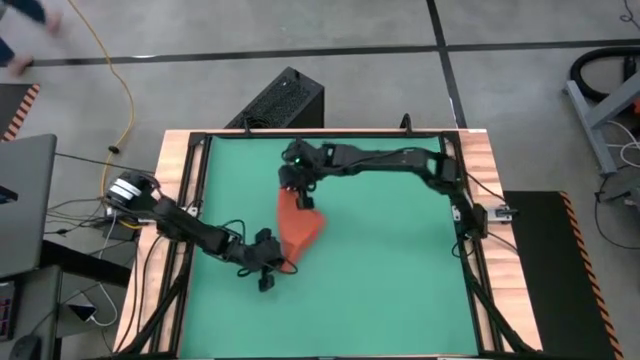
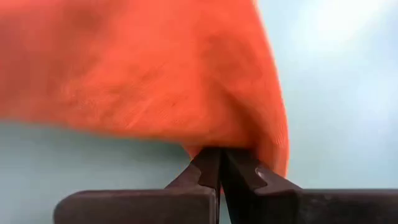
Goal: Roll towel
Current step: Fold the orange towel
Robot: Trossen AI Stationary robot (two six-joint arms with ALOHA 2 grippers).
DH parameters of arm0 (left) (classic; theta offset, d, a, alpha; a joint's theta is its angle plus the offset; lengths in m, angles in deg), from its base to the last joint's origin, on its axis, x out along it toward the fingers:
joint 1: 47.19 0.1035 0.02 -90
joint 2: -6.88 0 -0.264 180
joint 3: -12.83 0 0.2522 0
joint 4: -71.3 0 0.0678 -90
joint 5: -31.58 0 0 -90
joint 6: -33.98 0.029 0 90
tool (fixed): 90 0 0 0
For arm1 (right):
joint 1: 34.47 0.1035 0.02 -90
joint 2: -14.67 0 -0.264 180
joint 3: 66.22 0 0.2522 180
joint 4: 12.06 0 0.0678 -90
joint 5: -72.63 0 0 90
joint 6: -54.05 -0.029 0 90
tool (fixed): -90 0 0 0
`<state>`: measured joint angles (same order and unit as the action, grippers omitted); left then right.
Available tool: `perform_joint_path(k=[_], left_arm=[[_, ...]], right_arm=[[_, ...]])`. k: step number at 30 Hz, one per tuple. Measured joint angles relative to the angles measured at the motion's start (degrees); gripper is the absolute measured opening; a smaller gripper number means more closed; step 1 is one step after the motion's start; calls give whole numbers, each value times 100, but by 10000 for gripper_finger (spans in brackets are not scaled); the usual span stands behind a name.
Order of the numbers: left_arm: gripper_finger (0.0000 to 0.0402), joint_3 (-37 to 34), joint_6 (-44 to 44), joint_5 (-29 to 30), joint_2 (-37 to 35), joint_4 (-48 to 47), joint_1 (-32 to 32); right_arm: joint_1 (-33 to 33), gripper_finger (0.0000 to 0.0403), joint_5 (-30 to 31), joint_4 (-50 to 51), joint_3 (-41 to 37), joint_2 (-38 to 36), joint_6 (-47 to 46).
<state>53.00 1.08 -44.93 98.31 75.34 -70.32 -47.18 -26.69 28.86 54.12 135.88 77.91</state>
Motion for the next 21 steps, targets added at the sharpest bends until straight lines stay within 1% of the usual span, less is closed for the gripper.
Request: perform_joint_path(k=[6, 9, 11, 14, 16, 19, 21], left_arm=[[0, -11, -929, -166, -1154, -1949, -514], [0, -8, -1463, -213, -1839, -2972, -797], [0, -19, -1869, -163, -2316, -3532, -963], [0, -11, -2442, -67, -2987, -4109, -1208], [0, -11, -2736, -58, -3320, -4290, -1322], [0, -11, -2934, -77, -3784, -4493, -1424], [0, -11, -2918, 180, -3991, -4494, -1493]], right_arm=[[-21, 6, -385, -997, 0, 682, -171], [-27, 26, -408, -1371, 0, 850, -282], [1, 46, -404, -1376, 0, 861, -281], [34, 76, -211, -1375, 0, 808, -280], [39, 97, -122, -1380, 0, 723, -280], [-24, 130, -35, -1407, 0, 547, -284], [-73, 153, 43, -1310, 0, 401, -281]])
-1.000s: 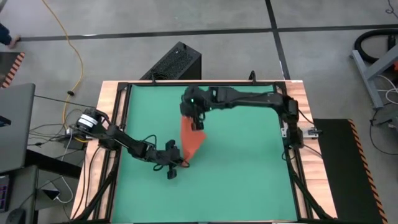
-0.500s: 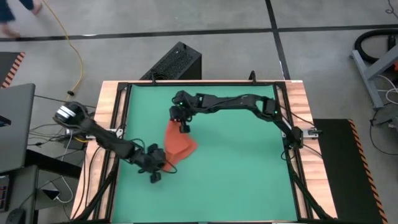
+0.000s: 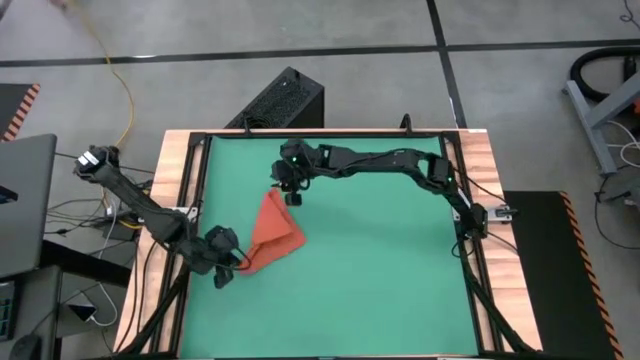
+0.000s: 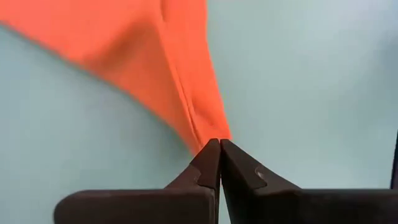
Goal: Roll towel
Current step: Fold the orange towel
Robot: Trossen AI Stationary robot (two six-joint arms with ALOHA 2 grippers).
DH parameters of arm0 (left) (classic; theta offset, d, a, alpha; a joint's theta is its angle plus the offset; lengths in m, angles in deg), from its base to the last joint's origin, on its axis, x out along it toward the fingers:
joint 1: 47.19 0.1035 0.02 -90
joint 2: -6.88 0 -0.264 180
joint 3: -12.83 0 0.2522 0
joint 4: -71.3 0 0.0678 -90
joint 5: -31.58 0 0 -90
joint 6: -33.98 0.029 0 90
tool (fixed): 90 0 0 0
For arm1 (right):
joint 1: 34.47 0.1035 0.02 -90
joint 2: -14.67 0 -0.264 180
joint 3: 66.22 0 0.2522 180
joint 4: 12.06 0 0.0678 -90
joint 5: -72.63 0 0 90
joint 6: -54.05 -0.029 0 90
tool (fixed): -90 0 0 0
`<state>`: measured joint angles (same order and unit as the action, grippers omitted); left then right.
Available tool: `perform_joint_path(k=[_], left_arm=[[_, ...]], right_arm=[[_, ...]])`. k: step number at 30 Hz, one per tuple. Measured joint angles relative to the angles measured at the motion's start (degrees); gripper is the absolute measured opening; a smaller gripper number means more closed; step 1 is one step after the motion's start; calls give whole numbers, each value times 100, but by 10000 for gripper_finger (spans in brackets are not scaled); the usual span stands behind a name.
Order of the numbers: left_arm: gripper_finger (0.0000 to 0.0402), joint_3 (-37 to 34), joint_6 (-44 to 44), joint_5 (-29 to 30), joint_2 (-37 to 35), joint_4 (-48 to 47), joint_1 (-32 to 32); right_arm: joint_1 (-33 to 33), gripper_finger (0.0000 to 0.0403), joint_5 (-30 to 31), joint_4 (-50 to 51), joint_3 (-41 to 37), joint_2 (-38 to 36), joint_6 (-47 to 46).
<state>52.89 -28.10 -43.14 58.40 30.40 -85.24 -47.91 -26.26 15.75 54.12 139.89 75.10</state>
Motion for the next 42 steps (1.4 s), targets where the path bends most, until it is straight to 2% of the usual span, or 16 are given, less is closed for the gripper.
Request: perform_joint_path(k=[5, 8, 11, 13, 16, 21, 35, 37, 39, 42], left_arm=[[0, 4, 397, 1175, -343, -63, -159], [0, 4, 499, 1565, -483, -153, -184], [0, 4, 600, 1703, -580, -207, -182], [0, 4, 636, 1710, -594, -192, -184], [0, 4, 638, 1709, -580, -195, -183], [0, 4, 643, 1706, -566, -187, -184], [0, 4, 695, 1710, -567, -185, -184], [0, 4, 695, 1709, -567, -192, -183], [0, 4, 695, 1710, -567, -186, -183], [0, 4, 692, 1708, -567, -185, -182]], right_arm=[[-11, 188, -1010, 807, 6, -559, -38], [316, 189, -1092, 1341, 26, -703, -5], [734, 187, -1052, 1680, 2, -517, 125], [1013, 186, -730, 1758, -11, -338, 222], [1358, 186, 70, 1709, -3, -207, 482], [1661, 186, 1106, 1538, 2, 104, 691], [1623, 186, 1519, 1233, 2, 453, 421], [1633, 183, 1882, 1184, 4, 449, 291], [1643, 171, 2312, 1248, 4, 455, 273], [1585, 137, 2153, 1224, 4, 455, 284]])
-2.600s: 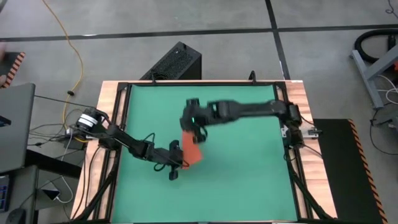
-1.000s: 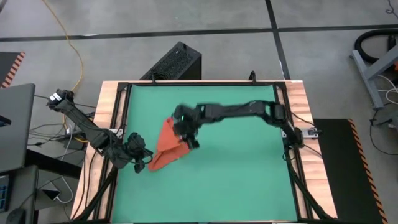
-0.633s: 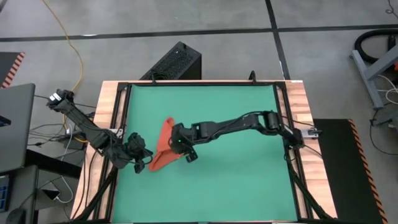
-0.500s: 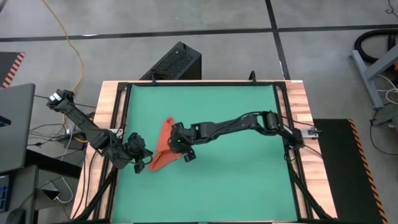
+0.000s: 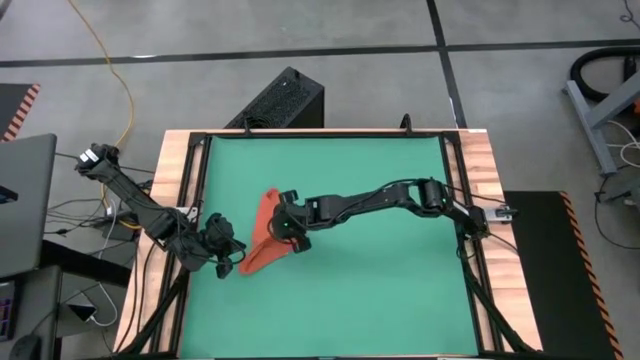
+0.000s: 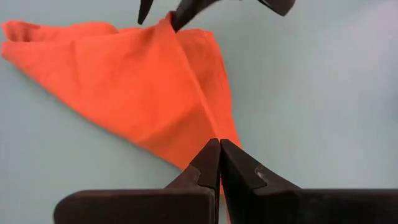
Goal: Roll towel
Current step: Fold the orange towel
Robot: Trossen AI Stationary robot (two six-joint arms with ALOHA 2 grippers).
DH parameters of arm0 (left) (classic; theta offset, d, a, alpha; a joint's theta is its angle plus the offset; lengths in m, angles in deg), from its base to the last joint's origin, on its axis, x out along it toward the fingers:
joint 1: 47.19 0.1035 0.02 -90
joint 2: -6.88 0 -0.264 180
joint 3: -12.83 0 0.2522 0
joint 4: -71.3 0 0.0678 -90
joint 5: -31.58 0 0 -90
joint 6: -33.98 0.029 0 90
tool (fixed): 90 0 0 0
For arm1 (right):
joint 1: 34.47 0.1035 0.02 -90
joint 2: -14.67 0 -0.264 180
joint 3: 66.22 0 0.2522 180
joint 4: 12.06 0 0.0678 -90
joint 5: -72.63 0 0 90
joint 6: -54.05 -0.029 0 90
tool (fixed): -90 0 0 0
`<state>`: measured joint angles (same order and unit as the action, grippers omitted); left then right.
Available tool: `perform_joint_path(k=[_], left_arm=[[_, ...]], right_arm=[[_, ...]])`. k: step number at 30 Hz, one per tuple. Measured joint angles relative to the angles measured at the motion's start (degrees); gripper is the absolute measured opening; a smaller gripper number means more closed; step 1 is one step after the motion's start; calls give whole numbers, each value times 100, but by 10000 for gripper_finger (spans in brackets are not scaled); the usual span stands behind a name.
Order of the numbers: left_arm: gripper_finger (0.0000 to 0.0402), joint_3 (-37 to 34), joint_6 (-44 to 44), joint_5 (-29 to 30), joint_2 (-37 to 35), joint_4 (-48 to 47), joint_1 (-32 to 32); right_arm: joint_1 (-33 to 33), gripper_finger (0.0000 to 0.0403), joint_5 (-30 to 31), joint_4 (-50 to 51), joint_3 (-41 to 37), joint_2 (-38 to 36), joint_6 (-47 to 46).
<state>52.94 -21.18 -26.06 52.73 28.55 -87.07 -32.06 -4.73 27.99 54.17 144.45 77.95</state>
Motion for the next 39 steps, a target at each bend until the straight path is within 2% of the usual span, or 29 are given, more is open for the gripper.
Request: perform_joint_path(k=[2, 8, 12, 18, 22, 33, 35, 39], left_arm=[[0, 0, -34, -7, 0, -2, -2], [0, 0, -97, -49, 0, -4, -2], [0, 0, -156, -105, 0, -2, 0], [0, 0, -190, -124, 0, -148, -2], [0, 0, -442, -229, -3, -280, -1], [0, 0, -602, -611, -14, -281, 0], [0, 0, -524, -575, -36, -282, -2], [0, 4, -162, -41, -22, -196, -2]], right_arm=[[-41, 112, -139, -9, 0, 0, -33], [-31, 15, 7, -486, 0, 0, 270], [-69, 18, -134, -1184, 0, 0, 344], [-192, 15, -1180, -1970, 0, 0, 317], [-214, 37, -1681, -2298, 0, 0, 225], [-303, 163, -1919, -2411, 0, 0, -158], [-278, 170, -1919, -2312, 0, 0, -161], [-78, 162, -1899, -1763, 0, -42, -203]])
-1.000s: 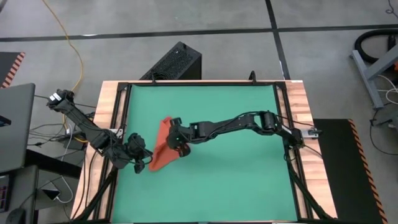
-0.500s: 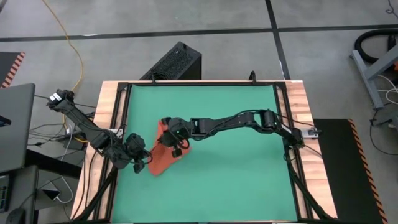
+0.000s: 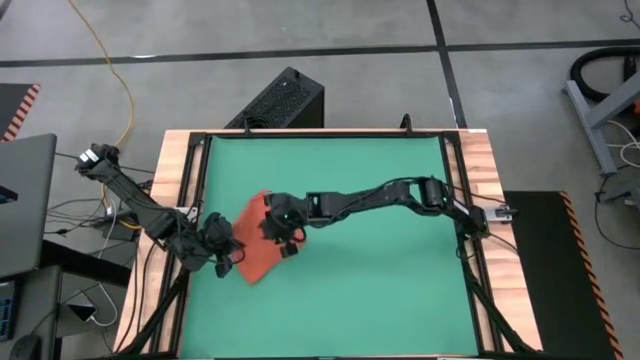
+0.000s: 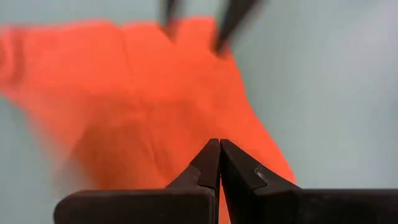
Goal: Roll towel
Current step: Fold the orange towel
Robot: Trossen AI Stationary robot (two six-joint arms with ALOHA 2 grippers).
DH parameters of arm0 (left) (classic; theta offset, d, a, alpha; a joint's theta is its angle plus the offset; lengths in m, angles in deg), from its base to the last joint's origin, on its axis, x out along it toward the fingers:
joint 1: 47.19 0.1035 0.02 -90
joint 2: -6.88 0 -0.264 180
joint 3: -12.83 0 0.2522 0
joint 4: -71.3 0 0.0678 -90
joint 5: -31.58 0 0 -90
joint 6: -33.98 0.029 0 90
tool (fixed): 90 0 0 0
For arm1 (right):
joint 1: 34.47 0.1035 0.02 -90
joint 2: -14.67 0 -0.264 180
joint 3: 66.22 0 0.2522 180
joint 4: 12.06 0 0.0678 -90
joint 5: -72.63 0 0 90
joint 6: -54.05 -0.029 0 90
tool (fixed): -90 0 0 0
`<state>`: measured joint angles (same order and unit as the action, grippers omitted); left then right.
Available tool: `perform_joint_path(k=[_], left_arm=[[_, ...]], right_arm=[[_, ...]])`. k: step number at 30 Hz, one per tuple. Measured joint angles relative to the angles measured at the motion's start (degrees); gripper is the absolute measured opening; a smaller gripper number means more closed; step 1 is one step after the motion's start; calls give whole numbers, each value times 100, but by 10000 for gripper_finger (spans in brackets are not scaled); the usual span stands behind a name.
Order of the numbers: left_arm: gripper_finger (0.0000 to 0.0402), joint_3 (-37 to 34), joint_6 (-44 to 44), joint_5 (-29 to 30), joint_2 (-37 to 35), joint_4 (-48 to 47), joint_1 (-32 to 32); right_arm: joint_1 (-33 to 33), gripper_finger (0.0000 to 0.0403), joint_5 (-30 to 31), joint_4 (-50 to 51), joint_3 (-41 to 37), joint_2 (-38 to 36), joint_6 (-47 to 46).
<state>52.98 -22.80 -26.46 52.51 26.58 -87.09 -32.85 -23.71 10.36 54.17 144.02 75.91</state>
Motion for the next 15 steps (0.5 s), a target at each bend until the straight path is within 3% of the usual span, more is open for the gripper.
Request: perform_joint_path(k=[6, 12, 15], left_arm=[[0, -9, 943, 689, 381, -169, 402], [0, -158, 734, 428, 776, -1070, 990], [0, -323, 555, 209, 799, -924, 976]], right_arm=[[358, 131, 20, 841, -3, 39, -209], [620, 102, 299, 898, -2, 38, -397], [757, 93, 497, 943, -4, 40, -463]])
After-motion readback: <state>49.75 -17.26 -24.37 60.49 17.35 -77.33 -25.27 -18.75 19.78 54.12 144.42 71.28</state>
